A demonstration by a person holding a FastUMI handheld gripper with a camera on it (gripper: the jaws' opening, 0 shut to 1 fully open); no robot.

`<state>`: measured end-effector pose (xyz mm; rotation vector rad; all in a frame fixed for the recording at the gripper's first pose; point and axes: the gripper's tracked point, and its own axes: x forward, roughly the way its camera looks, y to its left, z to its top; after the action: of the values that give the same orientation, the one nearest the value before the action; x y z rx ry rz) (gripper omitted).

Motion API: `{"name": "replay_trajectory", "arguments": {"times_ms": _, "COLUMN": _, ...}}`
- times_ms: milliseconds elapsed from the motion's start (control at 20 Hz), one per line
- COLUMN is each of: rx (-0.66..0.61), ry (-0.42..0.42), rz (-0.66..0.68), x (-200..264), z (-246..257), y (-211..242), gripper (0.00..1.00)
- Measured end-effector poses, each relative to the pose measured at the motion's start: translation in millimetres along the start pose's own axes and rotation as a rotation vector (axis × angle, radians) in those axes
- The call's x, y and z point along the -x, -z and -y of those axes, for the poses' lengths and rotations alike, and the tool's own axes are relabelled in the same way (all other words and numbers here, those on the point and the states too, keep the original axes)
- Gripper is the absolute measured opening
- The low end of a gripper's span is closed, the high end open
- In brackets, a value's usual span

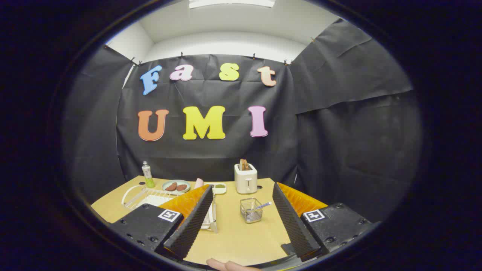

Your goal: Take the plate from the dish rack, then take the spoon from the basket and place it into the plate.

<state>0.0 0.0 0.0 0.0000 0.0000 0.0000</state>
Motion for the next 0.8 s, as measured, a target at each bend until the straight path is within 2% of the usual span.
{"name": "replay_trajectory", "arguments": {"times_ms": 250, "rx": -0.005, "ry": -0.015, "rz": -0.024, "x": -6, "z": -6, "y": 9, "gripper": 1.0}}
{"name": "replay_trajectory", "arguments": {"times_ms": 550, "rx": 0.039, "ry": 0.013, "rz": 0.044, "x": -6, "z": -1, "y": 1, "gripper": 1.0}}
{"name": "replay_trajectory", "arguments": {"times_ms": 800, "rx": 0.078, "ry": -0.002, "rz": 0.057, "x": -21, "z": -17, "y": -11, "gripper": 1.0}}
